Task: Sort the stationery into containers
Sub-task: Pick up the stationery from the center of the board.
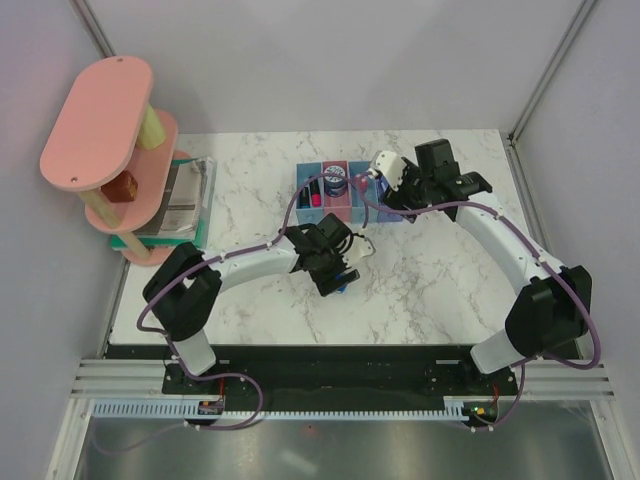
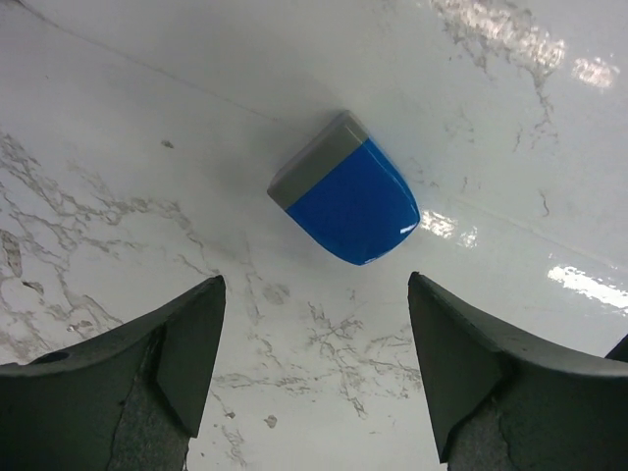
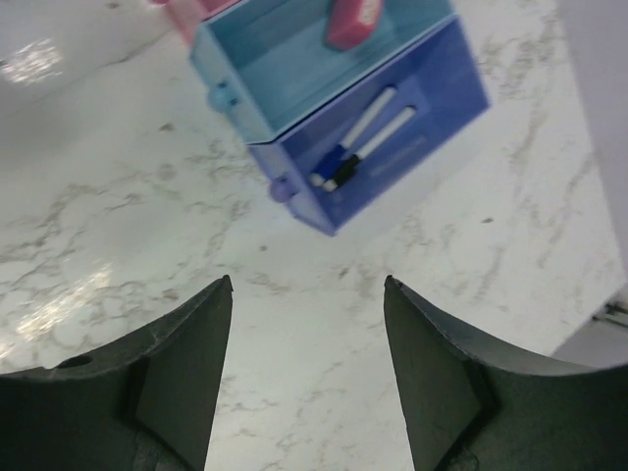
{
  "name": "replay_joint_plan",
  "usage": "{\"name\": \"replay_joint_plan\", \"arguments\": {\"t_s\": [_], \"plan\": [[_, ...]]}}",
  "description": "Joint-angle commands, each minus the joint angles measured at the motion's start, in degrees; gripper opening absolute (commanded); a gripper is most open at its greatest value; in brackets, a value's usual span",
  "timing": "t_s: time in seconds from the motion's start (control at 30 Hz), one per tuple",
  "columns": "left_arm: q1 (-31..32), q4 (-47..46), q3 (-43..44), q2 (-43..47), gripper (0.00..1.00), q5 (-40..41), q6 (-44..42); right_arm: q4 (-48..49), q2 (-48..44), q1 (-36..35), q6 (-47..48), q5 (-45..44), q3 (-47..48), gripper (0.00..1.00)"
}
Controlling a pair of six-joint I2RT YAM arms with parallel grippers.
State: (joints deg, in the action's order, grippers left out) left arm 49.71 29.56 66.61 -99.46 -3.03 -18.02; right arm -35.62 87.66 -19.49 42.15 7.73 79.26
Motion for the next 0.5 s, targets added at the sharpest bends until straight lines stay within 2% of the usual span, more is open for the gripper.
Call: {"name": "replay_joint_plan", "arguments": {"t_s": [0.0,0.2,0.33,0.37,0.4,0.43,0.47], "plan": [[0.1,-0.7,-2.8,4.2,0.82,-0.4,0.3,-2.2,-3.1,0.9,-2.2,9.9,-3.9,0.7],[0.9,0.1,-3.2,5.6,0.82,1.5,0.4,-2.4,-3.2,2.9,-2.8,11.2,-2.8,0.7],[0.1,0.2,-6.0,11.5,0.85,7.9,-0.4,-6.5,-3.9,2.8,6.5,11.6,-3.4,0.71],[-0.6,0.2,-7.9,15.7,0.86,9.5,-0.4,-8.6,-3.6,2.9,8.1,11.1,-3.3,0.71],[-1.1,0.3,-8.9,17.8,0.87,10.3,-0.3,-9.6,-3.4,2.8,9.6,10.6,-3.4,0.71],[-2.2,1.1,-9.6,19.9,0.97,11.3,0.3,-10.7,-2.8,2.8,11.2,9.9,-3.4,0.71],[-2.9,1.9,-10.5,23.7,0.99,11.9,0.4,-13.2,-2.7,2.8,14.8,9.9,-3.6,0.72]]}}
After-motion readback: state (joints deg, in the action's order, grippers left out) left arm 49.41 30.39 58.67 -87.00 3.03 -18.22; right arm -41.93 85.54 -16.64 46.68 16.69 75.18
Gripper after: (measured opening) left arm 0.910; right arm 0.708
